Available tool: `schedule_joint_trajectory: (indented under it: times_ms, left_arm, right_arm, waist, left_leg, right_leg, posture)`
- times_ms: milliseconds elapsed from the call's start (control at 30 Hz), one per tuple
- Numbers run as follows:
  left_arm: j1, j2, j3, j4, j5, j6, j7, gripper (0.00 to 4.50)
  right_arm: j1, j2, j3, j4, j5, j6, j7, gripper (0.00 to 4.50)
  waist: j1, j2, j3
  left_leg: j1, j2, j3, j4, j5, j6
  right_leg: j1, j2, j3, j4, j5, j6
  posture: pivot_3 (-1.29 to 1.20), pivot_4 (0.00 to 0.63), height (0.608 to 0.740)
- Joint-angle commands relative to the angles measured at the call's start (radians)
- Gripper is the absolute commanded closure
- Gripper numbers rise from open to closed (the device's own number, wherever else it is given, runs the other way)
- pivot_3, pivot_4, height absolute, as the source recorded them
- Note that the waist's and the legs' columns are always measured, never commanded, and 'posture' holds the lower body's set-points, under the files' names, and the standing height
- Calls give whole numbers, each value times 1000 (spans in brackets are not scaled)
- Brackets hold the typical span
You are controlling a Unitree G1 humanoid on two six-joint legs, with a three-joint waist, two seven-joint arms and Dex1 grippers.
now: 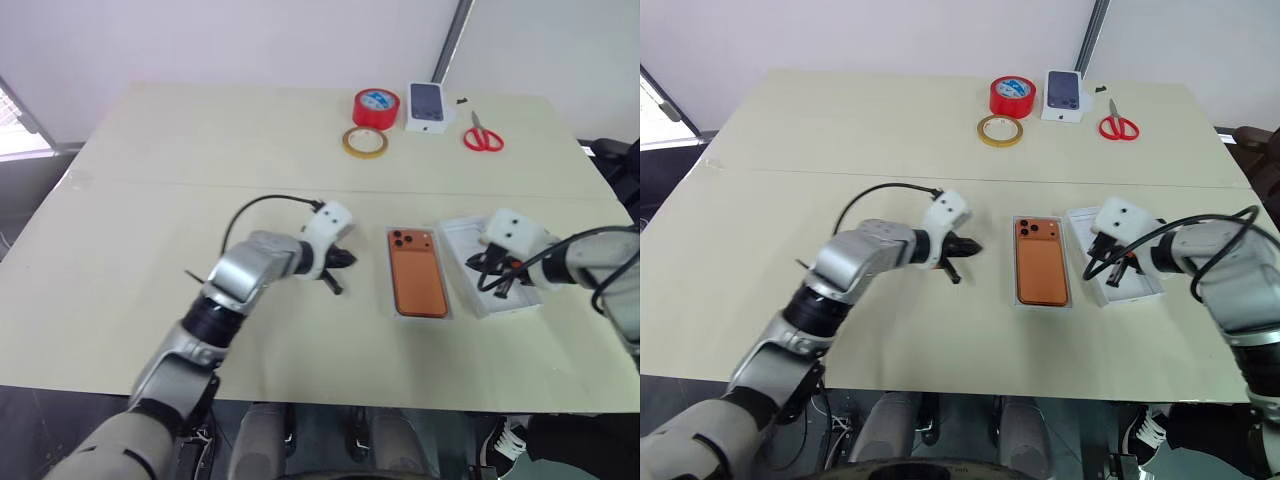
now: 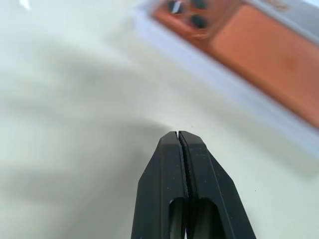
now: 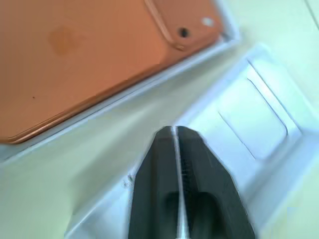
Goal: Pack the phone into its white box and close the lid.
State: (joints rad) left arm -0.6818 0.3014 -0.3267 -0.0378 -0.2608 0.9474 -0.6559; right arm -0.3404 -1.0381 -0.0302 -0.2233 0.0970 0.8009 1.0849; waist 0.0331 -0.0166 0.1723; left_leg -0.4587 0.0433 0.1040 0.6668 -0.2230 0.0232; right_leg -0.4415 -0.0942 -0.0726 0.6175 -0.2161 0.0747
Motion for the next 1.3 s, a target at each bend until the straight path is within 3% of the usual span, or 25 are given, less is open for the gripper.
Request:
schedule_joint_trajectory:
  times_ms: [33, 100, 300, 600, 700, 833, 1033, 1133, 1233, 1300]
  left_arm:
    - [83, 64, 56, -151, -51, -124, -93, 4500]
    - [139, 100, 83, -205, -82, -182, -146, 4500]
    - [224, 164, 94, -287, -92, -300, -214, 4500]
    - [266, 193, 81, -352, -132, -355, -281, 4500]
    - [278, 211, 68, -346, -104, -374, -278, 4500]
    - [290, 212, 82, -340, -101, -378, -259, 4500]
    - [334, 209, 155, -325, -129, -370, -223, 4500]
    - [358, 205, 201, -304, -138, -369, -188, 4500]
    - [371, 213, 239, -272, -136, -375, -169, 4500]
    - [372, 220, 259, -242, -126, -392, -162, 4500]
  right_arm:
    - [-40, 10, -57, -33, 80, 171, -27, 2660]
    - [-75, 40, -56, -22, 106, 302, -77, 1607]
    - [-156, 101, -30, 8, 140, 577, -209, 1607]
    - [-173, 207, 48, -14, 132, 708, -402, 1607]
    - [-195, 256, 9, -6, 123, 763, -469, 2455]
    - [-223, 284, -43, -10, 142, 810, -510, 4476]
    - [-336, 322, -178, 18, 221, 813, -547, 4476]
    - [-451, 339, -265, 80, 344, 813, -553, 4476]
    - [-544, 367, -333, 168, 596, 813, -635, 4476]
    - [-587, 416, -377, 237, 900, 813, -755, 4476]
  waist:
    - [1, 0, 0]
    - [1, 0, 0]
    - [5, 1, 0]
    - [0, 2, -1]
    - [-6, 2, -1]
    - [-18, 2, -1]
    - [-27, 3, 0]
    - [-30, 3, 0]
    - [-30, 4, 0]
    - [-29, 4, 0]
  left_leg:
    - [0, 0, 0, 0, 0, 0]
    - [0, 0, 0, 0, 0, -1]
    - [-1, -1, 1, 0, 0, -1]
    - [-1, -1, 1, 0, 0, -1]
    - [0, -1, 1, 0, 0, -1]
    - [0, 0, 1, 0, 0, -1]
    - [-1, 0, 1, 0, 0, -1]
    - [0, 1, 1, 0, 0, -1]
    - [0, 2, 1, 0, 0, -1]
    - [0, 3, 1, -1, 0, -1]
  right_leg:
    - [0, 0, 0, 0, 0, 0]
    - [0, 0, 0, 0, 0, 0]
    - [0, -3, 0, 0, 0, -1]
    - [0, -2, 0, 0, 0, -1]
    - [0, -1, 0, 0, 0, -1]
    - [0, 0, 0, 0, 0, 0]
    - [-1, 0, 1, 1, 0, 0]
    - [-1, 1, 1, 2, 0, 0]
    - [-1, 2, 1, 2, 0, 0]
    - [-1, 3, 1, 2, 0, 0]
  posture:
    - [0, 150, 740]
    - [0, 150, 740]
    - [0, 150, 740]
    - [0, 150, 740]
    - [0, 150, 740]
    - [0, 150, 740]
    - [0, 150, 740]
    - [0, 150, 740]
    - [0, 150, 740]
    - [0, 150, 740]
